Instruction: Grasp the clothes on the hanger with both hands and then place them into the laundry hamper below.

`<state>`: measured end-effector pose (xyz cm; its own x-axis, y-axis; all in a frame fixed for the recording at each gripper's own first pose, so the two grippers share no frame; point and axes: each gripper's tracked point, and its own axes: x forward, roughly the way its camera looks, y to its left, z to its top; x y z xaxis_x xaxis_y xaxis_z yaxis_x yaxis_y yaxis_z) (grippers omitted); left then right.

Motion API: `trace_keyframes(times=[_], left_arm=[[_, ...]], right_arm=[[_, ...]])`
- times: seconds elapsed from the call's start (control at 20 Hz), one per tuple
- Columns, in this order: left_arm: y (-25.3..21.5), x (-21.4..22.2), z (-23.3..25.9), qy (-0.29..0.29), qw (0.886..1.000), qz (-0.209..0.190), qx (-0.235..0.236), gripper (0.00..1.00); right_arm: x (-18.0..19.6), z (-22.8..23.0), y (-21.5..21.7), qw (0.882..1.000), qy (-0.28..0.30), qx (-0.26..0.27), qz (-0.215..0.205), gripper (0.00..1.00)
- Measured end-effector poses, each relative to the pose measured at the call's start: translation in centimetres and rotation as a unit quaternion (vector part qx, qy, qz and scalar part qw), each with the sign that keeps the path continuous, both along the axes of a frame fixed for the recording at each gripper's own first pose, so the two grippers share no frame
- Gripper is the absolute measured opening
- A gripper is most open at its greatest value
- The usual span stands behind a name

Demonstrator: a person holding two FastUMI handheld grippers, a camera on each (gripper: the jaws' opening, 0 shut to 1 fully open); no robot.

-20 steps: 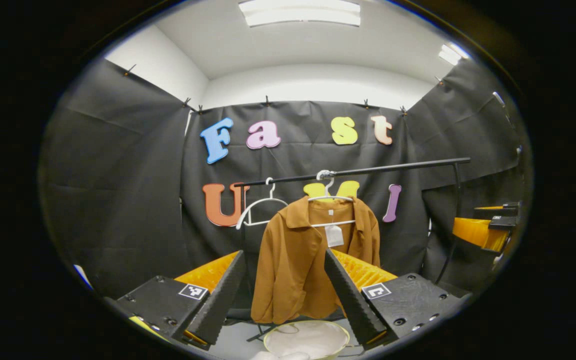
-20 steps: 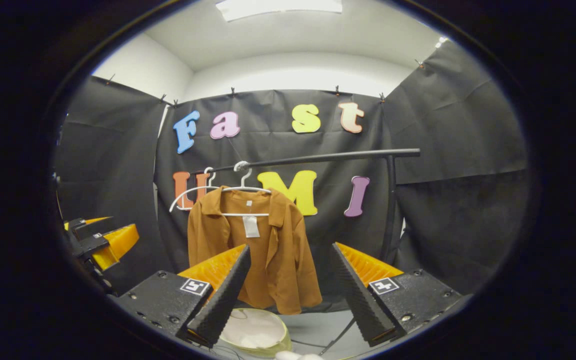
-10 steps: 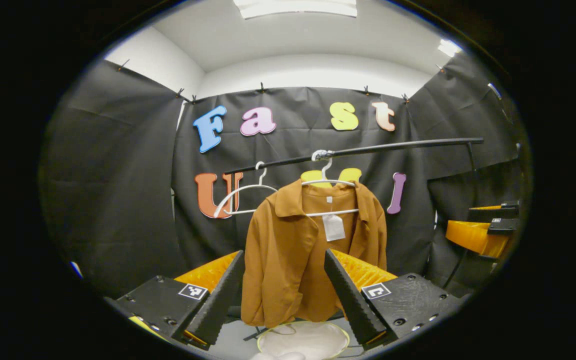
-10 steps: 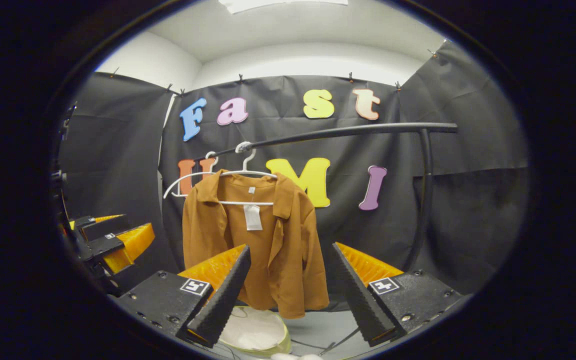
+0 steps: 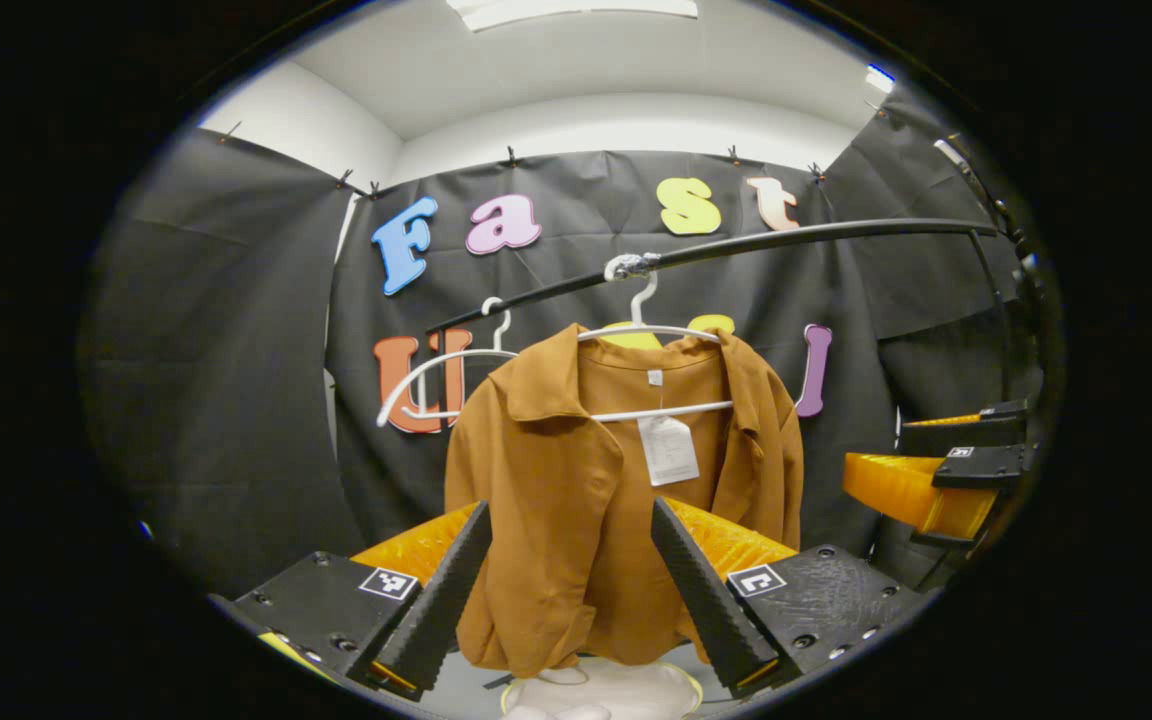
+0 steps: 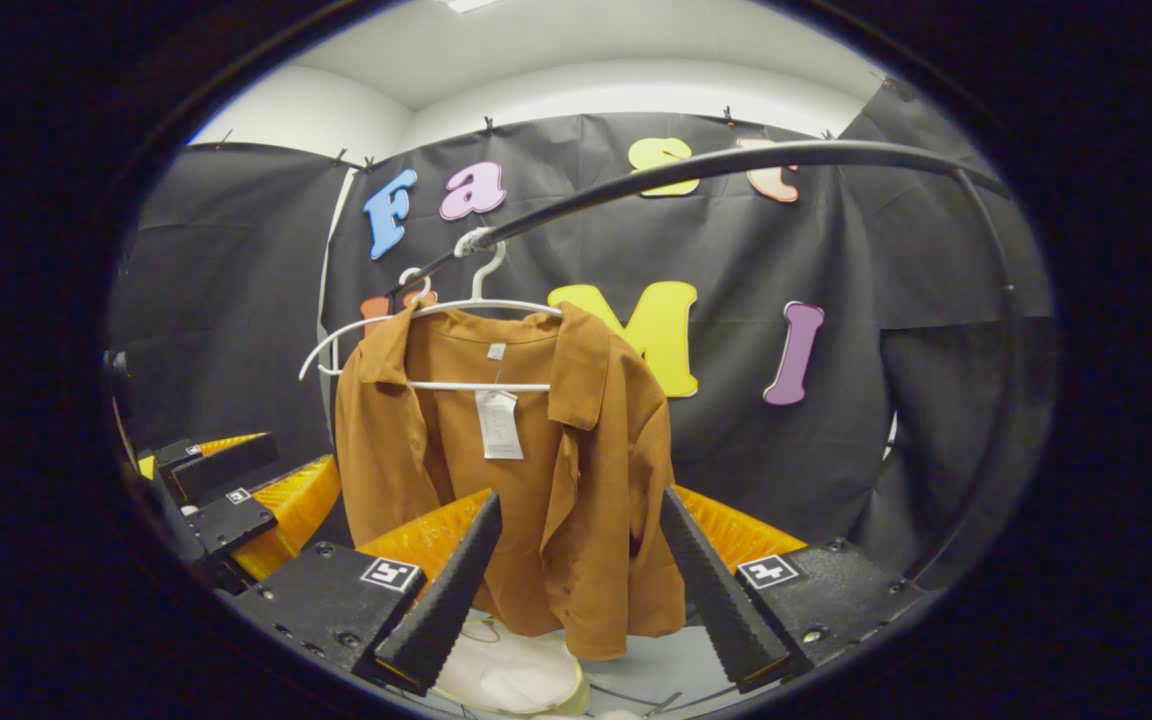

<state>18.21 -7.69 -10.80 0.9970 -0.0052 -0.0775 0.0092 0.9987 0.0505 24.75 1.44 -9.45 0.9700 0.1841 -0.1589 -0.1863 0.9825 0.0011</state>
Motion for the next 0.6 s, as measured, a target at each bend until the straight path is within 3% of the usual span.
trace_keyframes(times=[0.6], left_arm=[[0.0, 10.9, -6.7, 0.027, 0.998, 0.038, 0.030, 0.99]], right_arm=[[13.0, -4.7, 1.2, 0.998, 0.041, 0.011, 0.036, 1.00]])
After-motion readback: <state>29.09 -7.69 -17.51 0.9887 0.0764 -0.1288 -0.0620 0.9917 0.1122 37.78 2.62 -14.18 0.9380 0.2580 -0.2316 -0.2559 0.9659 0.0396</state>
